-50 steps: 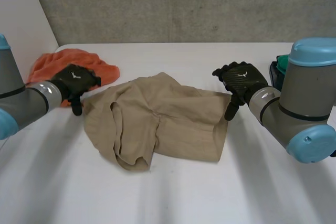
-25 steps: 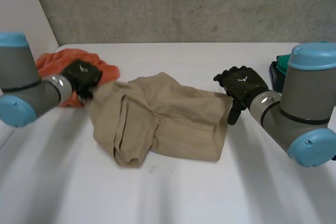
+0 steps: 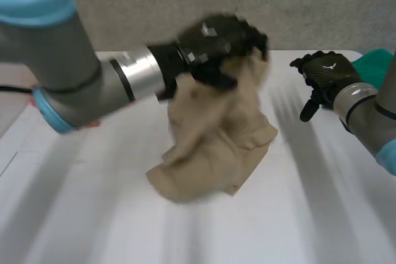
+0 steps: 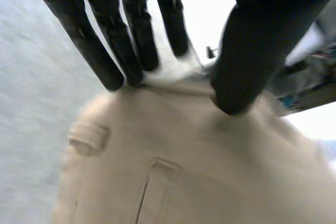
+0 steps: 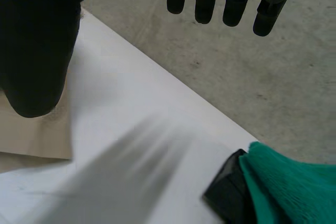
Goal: Fold the laundry.
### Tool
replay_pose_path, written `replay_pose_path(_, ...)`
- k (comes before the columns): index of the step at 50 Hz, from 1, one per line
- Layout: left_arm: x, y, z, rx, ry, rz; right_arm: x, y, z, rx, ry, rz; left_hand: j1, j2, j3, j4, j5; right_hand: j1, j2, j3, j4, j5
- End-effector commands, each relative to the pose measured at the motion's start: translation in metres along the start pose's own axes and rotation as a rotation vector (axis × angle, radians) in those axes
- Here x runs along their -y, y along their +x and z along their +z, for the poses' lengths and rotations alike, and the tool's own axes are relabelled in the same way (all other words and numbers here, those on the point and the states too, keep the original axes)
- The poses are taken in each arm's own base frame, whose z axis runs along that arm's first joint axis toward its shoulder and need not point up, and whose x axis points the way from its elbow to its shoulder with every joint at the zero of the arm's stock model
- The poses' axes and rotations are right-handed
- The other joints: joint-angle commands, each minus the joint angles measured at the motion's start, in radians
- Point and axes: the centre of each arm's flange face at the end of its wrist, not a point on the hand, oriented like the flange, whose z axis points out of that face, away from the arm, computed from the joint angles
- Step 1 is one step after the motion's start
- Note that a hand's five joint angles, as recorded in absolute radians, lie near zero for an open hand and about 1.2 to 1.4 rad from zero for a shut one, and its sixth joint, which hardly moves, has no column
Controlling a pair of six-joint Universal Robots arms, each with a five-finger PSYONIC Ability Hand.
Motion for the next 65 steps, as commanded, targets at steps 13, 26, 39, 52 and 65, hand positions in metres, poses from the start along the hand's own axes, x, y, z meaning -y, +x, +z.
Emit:
replay_pose_path(13,-0.036,0.012,-0.055,0.561,-0.343,-0.004,0.004,0.006,-0.021,0.140,0.066,-0.202,-0.355,-0.480,-0.505,-0.478,-0.469,-0.042,-0.031,-0.033,-0.039,-0.047)
replay_pose_path(26,-0.108,0.072,-0.075,0.556,-0.604,-0.060,-0.056,-0.043,-0.019,0.438,0.098,-0.536,-0.355,-0.480,-0.505,-0.478,-0.469,0.043,0.054,0.052,0.046,0.038)
replay_pose_path(39,-0.141,0.076,-0.039,0.547,-0.548,0.139,-0.094,-0.057,0.010,0.397,0.156,-0.682,0.112,-0.014,-0.039,-0.011,-0.003,1.178,1.189,1.187,1.181,1.173)
replay_pose_path(52,-0.029,0.052,-0.031,0.634,-0.245,0.228,0.012,-0.016,-0.025,0.213,0.283,-0.361,0.867,0.741,0.717,0.744,0.752,1.179,1.190,1.189,1.183,1.175)
replay_pose_path(65,0.136,0.033,-0.066,0.638,0.139,0.168,0.148,0.048,-0.070,0.079,0.464,-0.027,0.867,0.741,0.717,0.744,0.752,1.179,1.190,1.189,1.183,1.175)
